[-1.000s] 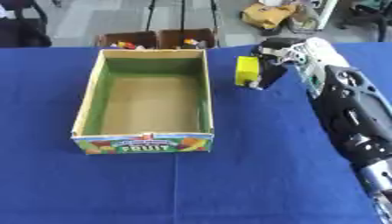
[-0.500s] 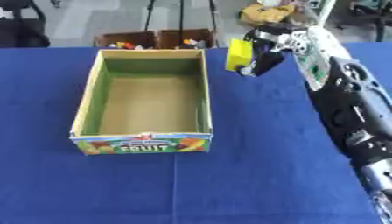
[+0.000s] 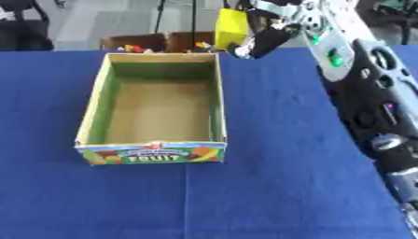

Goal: Pick up objects on the table and place them in the box.

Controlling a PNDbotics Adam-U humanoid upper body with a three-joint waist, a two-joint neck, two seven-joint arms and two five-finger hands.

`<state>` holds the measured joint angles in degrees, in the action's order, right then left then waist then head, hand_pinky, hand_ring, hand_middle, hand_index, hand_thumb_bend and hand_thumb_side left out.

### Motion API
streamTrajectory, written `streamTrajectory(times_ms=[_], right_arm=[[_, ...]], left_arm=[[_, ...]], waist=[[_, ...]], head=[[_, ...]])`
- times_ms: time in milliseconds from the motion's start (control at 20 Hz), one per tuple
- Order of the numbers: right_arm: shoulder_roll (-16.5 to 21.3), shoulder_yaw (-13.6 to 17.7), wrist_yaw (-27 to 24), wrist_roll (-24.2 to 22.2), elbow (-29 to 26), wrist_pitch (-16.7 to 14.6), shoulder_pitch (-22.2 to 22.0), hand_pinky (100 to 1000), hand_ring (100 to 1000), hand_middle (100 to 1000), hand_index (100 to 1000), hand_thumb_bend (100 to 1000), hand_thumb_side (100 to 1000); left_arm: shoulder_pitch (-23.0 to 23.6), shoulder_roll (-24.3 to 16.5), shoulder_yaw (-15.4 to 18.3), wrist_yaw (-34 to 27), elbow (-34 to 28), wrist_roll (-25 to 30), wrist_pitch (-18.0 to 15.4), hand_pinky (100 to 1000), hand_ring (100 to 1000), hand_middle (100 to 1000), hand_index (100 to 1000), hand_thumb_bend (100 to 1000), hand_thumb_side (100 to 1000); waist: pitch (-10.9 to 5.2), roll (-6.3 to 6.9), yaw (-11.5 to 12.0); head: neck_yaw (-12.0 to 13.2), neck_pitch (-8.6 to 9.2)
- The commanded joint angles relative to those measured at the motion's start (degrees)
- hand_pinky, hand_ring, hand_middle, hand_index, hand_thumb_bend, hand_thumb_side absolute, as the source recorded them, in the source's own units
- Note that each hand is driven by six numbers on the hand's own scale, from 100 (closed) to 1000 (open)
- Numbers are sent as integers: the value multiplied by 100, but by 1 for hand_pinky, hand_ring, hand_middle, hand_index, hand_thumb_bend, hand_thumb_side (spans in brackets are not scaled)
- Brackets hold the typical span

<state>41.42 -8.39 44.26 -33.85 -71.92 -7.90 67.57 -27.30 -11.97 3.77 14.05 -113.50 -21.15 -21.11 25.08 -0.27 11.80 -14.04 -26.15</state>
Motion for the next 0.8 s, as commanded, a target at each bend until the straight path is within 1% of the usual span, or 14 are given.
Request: streamTrajectory(times_ms=[50,300,650,800], right_arm=[[-98,-36,-97,-133,-359,173,196,422,578,369,472,100,414],[-522,-159,-115,-322,-385,257,281,423,578,368,471,100,405],[-1051,-244,-48,-460,-137,257,249,424,575,365,468,100,390],[-1231,-296,54,-483,-19,245,205,428,576,365,469,100,387]], left_arm=[[-61,-39,15,-29,-109,21,-2,470,778,840,893,100,1000],[-77,-14,5,-45,-109,32,-9,470,778,840,893,100,1000],[-107,16,-1,-64,-109,37,-23,471,778,840,893,100,1000],[-119,25,-7,-69,-109,44,-25,471,777,840,893,100,1000]], waist=[[-274,-98,33],[-260,-111,87],[-230,-115,164],[-225,-110,190]], head=[[-8,39],[-39,78],[-82,101],[-112,111]])
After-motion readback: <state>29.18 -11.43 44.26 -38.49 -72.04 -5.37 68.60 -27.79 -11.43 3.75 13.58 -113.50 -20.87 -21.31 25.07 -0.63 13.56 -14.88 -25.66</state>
